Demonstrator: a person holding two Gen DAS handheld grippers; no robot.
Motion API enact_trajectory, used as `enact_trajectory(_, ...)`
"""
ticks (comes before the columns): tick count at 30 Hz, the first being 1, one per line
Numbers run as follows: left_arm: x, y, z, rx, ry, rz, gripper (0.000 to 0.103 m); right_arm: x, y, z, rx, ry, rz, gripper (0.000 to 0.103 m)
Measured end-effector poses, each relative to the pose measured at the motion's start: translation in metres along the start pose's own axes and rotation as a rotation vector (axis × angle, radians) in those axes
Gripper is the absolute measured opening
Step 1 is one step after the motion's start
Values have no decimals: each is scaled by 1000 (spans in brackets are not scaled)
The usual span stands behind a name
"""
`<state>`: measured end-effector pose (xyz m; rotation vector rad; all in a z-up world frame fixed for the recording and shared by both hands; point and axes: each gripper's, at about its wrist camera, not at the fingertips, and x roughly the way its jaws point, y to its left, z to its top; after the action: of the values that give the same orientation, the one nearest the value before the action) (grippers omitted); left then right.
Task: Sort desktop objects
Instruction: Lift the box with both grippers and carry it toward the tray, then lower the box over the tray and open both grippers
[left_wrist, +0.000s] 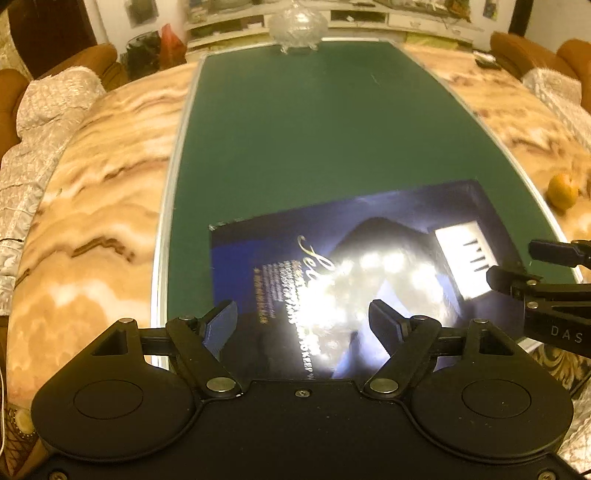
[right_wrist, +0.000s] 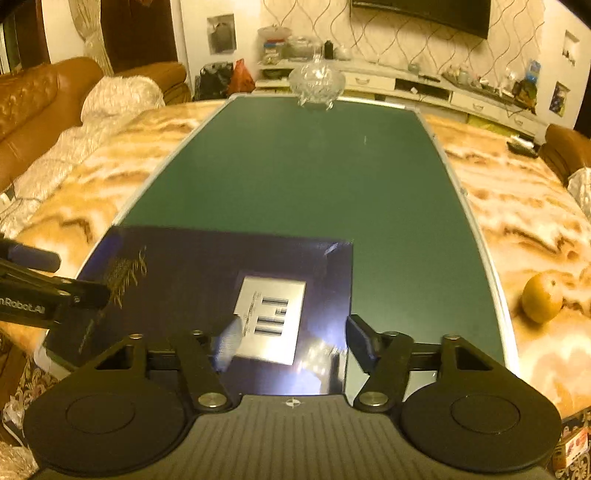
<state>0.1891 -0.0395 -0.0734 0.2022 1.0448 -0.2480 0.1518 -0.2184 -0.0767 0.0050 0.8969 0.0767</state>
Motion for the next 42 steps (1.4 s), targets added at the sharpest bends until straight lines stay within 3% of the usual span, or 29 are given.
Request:
enact_trajectory(2, 8, -3, -2, 8, 13, -4, 78, 5, -2, -3, 14, 15, -1, 57)
enact_trajectory(9, 26, -6, -10, 18, 52, -9, 78, 22, -13, -11, 67, 60, -13, 56)
enact_trajectory(24, 34, -10, -16, 14, 40, -4, 88, 27, -20, -17, 116, 71, 7, 58)
enact_trajectory(27, 32, -9, -17, 3, 40, 6, 92, 27, -19, -18, 121, 77, 17, 67)
enact_trajectory(29, 30, -9, -19, -5, 38, 27, 94, 27, -18, -20, 129, 85, 23, 80)
enact_trajectory(34, 3, -4, -36, -58, -24, 87, 95, 6, -9, -27, 145, 46, 26, 86)
enact_trajectory(36, -15, -2, -47, -91, -58, 92, 96, -8, -4, -30, 155, 21, 28, 93)
enact_trajectory(37, -24, -2, -53, -100, -71, 95, 97, -17, -1, -32, 162, 4, 21, 102)
enact_trajectory(42, -68, -9, -88, -100, -120, 120, 97, -66, 25, -48, 160, -34, 39, 103)
